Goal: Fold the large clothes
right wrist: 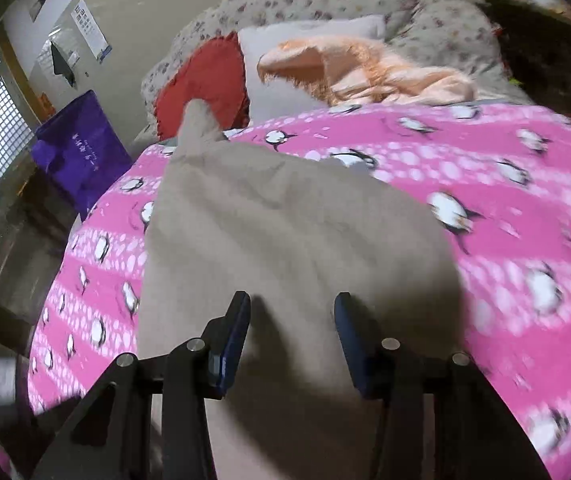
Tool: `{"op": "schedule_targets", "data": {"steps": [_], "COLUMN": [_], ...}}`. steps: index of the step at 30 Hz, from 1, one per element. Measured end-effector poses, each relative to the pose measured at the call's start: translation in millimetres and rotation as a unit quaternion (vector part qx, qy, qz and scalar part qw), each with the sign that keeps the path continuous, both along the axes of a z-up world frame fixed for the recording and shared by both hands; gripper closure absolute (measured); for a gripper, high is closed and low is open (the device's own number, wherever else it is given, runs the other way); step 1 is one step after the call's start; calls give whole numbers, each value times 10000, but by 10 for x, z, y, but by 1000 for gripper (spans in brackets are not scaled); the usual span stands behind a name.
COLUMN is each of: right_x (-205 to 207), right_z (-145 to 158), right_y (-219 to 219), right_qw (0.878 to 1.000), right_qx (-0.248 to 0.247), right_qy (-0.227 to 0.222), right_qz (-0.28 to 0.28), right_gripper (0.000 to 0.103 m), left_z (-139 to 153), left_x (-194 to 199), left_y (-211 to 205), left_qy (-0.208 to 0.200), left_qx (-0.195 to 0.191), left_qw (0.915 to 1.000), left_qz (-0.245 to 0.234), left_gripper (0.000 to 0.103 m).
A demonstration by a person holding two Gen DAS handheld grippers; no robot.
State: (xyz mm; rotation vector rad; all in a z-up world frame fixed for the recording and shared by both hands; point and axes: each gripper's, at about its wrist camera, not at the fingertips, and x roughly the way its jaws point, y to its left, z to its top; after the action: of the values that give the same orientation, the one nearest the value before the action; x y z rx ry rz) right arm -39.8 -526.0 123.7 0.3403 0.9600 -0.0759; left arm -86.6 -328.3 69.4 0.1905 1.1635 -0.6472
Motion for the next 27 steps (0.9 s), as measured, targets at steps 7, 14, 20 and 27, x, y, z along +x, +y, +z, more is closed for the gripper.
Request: {"op": "schedule_targets", "data": {"steps": [7,14,20,27], "right_x": [117,-313,-600,-339], "right_z": [-488,-217,-3,69], "right_y": [-744,-703,-534,-215], "right_qw": [9898,9924,9975,9968], "right_qx": [68,85,-103,-687], "right_qy": [104,-114,-86,30], "right_qz": [-1421,-1219,-687,-400], "right_gripper": [46,42,33,32], "left_z": [-125,3,453,278], "left_x": [29,36,440,798], "left_y": [-19,-9,10,-309], "left_qy": [47,24,-376,-191], "left_qx": [-44,-50,-392,-139], "left_qw": [10000,10000,9973,9985], "left_qz": [-66,63,493,502], "left_gripper": [12,13,13,13]}}
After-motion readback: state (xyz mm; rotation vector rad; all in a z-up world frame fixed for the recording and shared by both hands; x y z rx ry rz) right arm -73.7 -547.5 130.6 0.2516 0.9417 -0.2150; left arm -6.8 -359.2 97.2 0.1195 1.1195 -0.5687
